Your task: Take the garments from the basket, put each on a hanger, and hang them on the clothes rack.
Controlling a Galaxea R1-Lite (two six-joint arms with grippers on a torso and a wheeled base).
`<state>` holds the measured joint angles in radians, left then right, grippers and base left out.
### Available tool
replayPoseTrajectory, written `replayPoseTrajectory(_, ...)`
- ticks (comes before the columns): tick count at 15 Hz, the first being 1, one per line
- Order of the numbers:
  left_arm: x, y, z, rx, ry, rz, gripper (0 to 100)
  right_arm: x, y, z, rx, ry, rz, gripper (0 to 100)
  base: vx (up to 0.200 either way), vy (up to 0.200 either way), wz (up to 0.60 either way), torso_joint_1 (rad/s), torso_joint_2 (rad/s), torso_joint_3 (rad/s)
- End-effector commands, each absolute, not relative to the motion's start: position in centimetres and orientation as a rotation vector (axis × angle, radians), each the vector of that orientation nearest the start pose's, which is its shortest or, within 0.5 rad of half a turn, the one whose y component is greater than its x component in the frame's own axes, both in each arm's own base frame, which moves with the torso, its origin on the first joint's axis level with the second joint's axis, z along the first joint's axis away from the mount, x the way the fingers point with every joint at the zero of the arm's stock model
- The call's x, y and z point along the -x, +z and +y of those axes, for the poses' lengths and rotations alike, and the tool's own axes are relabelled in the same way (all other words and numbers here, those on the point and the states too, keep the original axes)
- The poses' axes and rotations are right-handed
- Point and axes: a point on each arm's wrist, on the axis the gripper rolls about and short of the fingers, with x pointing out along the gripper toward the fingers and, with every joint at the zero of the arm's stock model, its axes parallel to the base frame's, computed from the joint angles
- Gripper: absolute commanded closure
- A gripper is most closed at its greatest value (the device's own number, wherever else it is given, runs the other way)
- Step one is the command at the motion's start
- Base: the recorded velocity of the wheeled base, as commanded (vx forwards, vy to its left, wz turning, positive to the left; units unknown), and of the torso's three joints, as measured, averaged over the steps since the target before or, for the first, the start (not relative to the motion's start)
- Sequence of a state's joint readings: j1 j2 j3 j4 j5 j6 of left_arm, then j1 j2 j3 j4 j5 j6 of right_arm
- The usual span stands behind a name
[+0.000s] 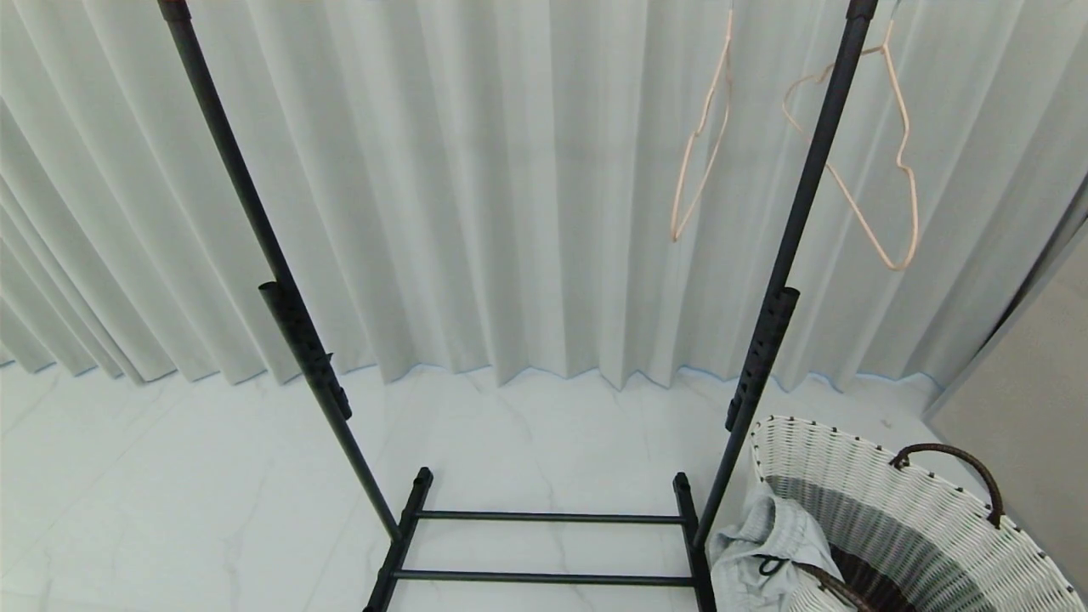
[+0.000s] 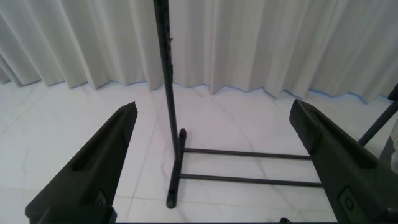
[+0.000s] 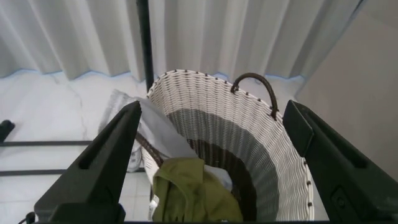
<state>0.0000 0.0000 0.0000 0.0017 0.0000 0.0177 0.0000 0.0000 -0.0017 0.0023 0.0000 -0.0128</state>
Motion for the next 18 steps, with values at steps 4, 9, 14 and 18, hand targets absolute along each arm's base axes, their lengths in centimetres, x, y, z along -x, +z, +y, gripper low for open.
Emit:
replayPoseTrajectory(4, 2.3, 7.5, 0.0, -0.048, 0.001, 0.002, 0, 2.4, 8.4, -0.1, 0.079, -0.029, -0.062, 0, 0.000, 0.000, 0.00, 0.000, 0.00, 0.000)
replayPoseTrajectory(9, 2.3, 7.5, 0.0, -0.048, 0.000, 0.003, 0, 3.1, 9.2, -0.2, 0.219, -0.004, 0.192, 0, -0.120, 0.000, 0.00, 0.005, 0.00, 0.003)
replayPoseTrajectory(14, 2.3, 7.5, 0.0, -0.046, 0.000, 0.003, 0, 3.1, 9.2, -0.3, 0.255, -0.038, 0.196, 0, 0.000, 0.000, 0.00, 0.000, 0.00, 0.000)
replayPoseTrajectory(18, 2.3, 7.5, 0.0, -0.043, 0.000, 0.003, 0, 3.2, 9.2, -0.3, 0.265, -0.037, 0.191, 0, 0.000, 0.000, 0.00, -0.060, 0.29, 0.221)
